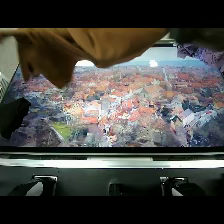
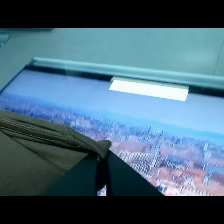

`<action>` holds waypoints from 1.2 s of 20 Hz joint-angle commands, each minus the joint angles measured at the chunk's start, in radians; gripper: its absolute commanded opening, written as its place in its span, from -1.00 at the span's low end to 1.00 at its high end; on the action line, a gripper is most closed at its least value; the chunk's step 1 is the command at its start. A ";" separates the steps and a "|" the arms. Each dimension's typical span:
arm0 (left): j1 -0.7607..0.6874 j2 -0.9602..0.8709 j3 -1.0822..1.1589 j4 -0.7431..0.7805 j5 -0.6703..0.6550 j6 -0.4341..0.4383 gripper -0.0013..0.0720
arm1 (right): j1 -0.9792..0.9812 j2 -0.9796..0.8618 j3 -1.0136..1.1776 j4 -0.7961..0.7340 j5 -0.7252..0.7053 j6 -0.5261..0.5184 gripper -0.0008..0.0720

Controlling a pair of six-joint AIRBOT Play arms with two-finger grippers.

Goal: Fold the clothes and pants, and hang the long-sleeved shirts on hangers.

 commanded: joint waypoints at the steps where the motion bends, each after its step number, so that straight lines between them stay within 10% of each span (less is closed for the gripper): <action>1: 0.027 0.111 0.097 0.108 -0.023 -0.027 -0.92 | -0.002 0.133 0.068 -0.057 0.046 0.014 -0.89; 8: 0.027 0.172 0.078 0.015 -0.217 -0.075 -0.92 | -0.002 0.143 0.068 -0.038 0.129 0.087 -0.89; 14: -0.065 0.058 -0.288 -0.136 -0.221 -0.068 -0.92 | -0.001 -0.223 0.067 0.021 0.260 0.130 -0.89; 24: -0.345 -0.352 -0.801 -0.142 0.274 -0.045 -0.91 | 0.000 -0.782 0.068 0.152 0.049 0.161 -0.89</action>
